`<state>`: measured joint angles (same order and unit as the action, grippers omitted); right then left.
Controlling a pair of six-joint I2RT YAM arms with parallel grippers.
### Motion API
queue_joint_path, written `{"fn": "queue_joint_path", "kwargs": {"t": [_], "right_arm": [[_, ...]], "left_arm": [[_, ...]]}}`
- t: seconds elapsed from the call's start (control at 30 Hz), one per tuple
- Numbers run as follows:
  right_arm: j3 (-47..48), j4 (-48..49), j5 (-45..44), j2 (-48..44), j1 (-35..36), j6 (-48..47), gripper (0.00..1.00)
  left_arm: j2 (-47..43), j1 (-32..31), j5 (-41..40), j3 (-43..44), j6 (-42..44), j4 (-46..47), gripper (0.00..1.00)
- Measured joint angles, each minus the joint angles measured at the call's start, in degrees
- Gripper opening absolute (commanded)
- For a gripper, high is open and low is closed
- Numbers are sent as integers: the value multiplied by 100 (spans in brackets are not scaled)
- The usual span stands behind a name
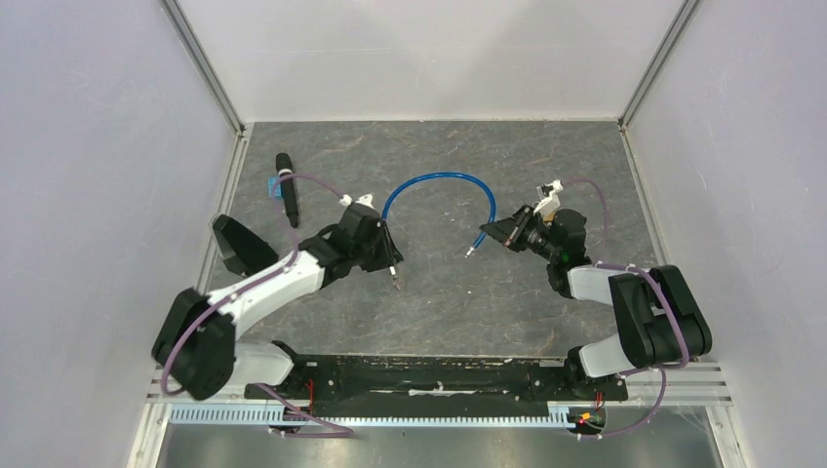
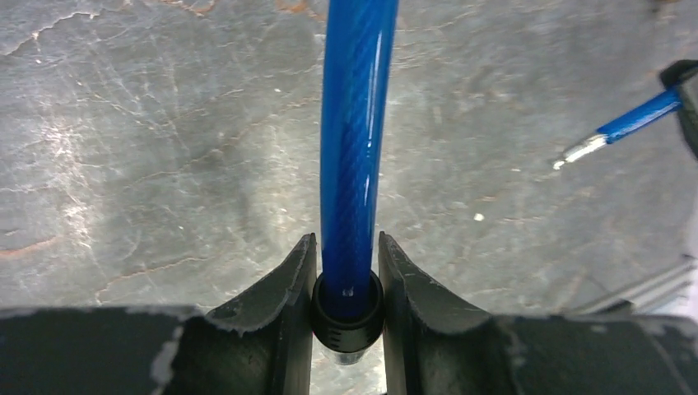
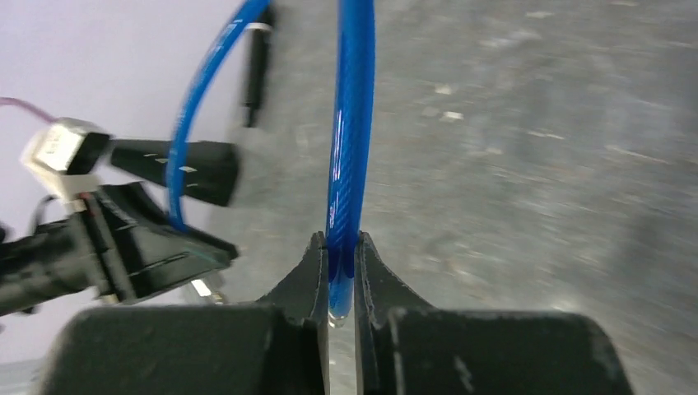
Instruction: Unlock with the key
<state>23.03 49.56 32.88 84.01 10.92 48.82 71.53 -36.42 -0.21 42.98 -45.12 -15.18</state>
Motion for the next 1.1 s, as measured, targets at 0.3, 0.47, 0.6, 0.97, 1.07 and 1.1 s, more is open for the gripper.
{"fn": "queue_joint_path", "kwargs": {"t": [0.3,0.47,0.6,0.97,1.07,1.1], "right_arm": [[127,-2157,-1515,-356,-400,-1759,77],[284,-2758,-2009,-1014,-391,-2184,98],[337,-3029,-2260,-1659,-391,-2413,98],[1290,-4478,-2371,-2599,-391,-2949,98],[1661,-4964,-2850,-2988,-363,-3171,98],[1694,-5042,-3036,-3158,-348,-3237,98]], "left_arm": [[2072,48,-431,1434,529,-643,2],[2868,142,-529,2039,719,-896,5],[3257,232,-699,2371,811,-1102,38],[2997,271,-1690,2800,1193,-1773,100],[2446,271,-2002,2796,1259,-1989,100],[2173,271,-2120,2787,1300,-2031,100]]}}
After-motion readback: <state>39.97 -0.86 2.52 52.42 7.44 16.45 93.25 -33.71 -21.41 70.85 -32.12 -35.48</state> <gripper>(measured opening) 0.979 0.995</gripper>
